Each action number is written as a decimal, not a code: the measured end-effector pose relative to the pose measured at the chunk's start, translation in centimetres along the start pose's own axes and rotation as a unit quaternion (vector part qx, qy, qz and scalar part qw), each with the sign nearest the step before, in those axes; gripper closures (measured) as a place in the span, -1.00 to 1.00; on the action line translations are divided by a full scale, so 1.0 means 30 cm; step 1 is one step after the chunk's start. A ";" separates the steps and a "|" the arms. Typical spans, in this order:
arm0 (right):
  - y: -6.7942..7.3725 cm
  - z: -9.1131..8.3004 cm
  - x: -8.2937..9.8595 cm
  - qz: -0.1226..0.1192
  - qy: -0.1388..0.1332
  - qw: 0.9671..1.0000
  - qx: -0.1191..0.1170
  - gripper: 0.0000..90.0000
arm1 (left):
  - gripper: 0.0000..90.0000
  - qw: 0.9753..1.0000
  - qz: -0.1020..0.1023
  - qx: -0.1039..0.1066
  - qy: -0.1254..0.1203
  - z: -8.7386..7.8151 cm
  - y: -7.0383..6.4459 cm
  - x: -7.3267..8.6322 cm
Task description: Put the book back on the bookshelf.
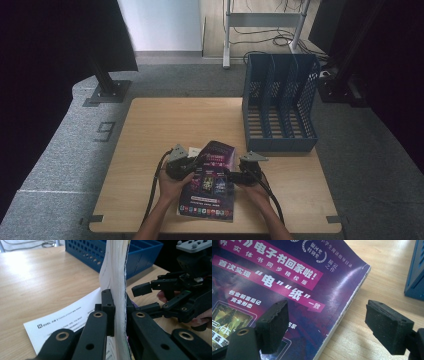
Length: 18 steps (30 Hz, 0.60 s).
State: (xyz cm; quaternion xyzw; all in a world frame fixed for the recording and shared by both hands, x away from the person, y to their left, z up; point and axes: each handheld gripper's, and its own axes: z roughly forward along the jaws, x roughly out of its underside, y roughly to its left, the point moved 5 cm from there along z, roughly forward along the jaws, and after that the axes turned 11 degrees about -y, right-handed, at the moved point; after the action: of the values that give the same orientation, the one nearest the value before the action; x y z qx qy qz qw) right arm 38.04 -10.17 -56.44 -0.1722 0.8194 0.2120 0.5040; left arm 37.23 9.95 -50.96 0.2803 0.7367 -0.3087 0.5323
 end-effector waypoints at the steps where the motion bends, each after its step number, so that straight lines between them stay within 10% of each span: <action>1: 0.003 -0.004 -0.005 -0.001 -0.003 1.000 -0.001 -0.58 | 0.93 1.000 0.002 0.001 -0.002 -0.003 -0.003 -0.005; 18: 0.015 -0.024 -0.035 0.004 -0.018 1.000 -0.018 -0.60 | 0.93 0.999 0.027 0.020 -0.025 -0.033 -0.064 -0.058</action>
State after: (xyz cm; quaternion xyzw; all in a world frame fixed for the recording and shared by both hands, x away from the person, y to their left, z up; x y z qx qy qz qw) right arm 37.72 -10.11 -55.13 -0.1745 0.8070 0.2317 0.5144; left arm 35.67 9.29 -48.76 0.3029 0.7089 -0.3160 0.5531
